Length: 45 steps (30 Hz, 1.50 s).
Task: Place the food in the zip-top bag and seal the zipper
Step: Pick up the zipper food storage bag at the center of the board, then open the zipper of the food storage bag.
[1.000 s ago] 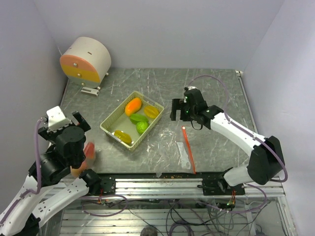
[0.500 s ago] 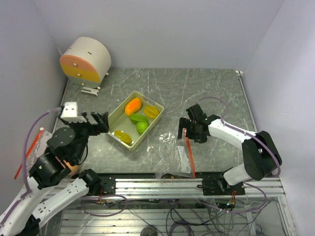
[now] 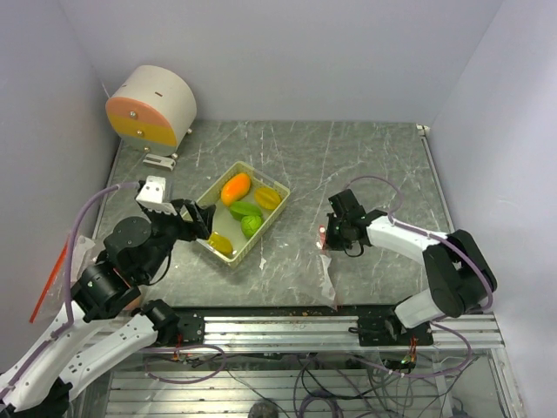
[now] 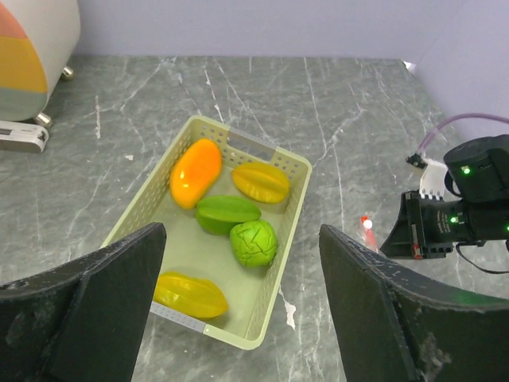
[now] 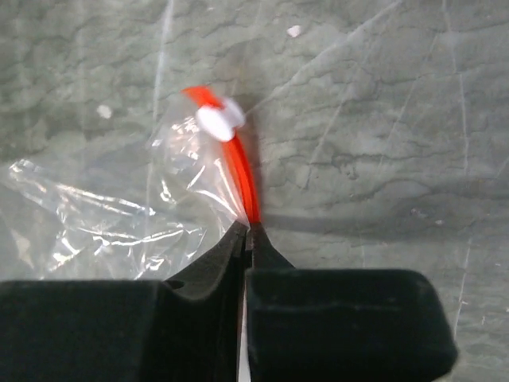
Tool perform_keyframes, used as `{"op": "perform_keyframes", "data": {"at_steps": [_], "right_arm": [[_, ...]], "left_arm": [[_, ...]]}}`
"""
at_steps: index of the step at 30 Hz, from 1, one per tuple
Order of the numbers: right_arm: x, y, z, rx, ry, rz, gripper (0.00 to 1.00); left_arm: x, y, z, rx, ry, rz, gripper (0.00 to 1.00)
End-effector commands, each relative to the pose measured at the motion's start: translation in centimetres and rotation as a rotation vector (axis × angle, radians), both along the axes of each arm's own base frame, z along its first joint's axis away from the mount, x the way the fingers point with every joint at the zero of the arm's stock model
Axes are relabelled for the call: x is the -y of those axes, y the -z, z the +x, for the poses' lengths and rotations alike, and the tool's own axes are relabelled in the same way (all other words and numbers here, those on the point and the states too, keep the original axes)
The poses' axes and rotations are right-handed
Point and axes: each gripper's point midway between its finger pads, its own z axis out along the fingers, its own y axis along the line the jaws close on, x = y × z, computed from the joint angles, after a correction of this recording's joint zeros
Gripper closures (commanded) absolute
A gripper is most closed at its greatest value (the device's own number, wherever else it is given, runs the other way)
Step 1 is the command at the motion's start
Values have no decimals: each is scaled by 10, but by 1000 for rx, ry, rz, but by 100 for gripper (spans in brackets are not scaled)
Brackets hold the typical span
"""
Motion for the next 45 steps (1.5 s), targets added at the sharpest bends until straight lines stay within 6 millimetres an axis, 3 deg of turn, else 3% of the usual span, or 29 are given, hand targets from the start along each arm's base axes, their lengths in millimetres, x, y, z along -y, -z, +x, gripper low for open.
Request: {"op": "perform_keyframes", "data": {"at_steps": [1,5,8,11,14,16,20,28,34,38,45], "right_arm": [[-14,-48,18,165,-58,34,100],[-31,-124,34,356,-125,118,100],[-61,-190,29,579,-296,297,100],[-76,-231,16,749,-427,417,100],[-97,-262,-9,858,-624,550,100],[-109,-285,-35,923,-791,670,100],[-116,-322,-86,1022,-1070,854,100],[-102,-363,-150,1137,-1403,1033,100],[-99,-386,-159,1194,-1452,1095,100],[-99,-398,-164,1226,-1469,1142,100],[-104,-398,-161,1205,-1479,1216,100]], "left_arm": [[17,-11,1,0,61,-42,13],[30,-10,4,-35,96,-57,20],[41,-8,7,-41,129,-73,19],[50,-10,11,-33,142,-100,14],[62,-12,12,-4,195,-110,5],[72,-17,9,43,259,-109,0],[83,-22,2,127,350,-129,1],[90,-42,-21,236,471,-167,1],[126,-49,-62,318,790,-205,0],[133,-52,-67,352,842,-216,0],[145,-60,-88,429,987,-280,0]]}}
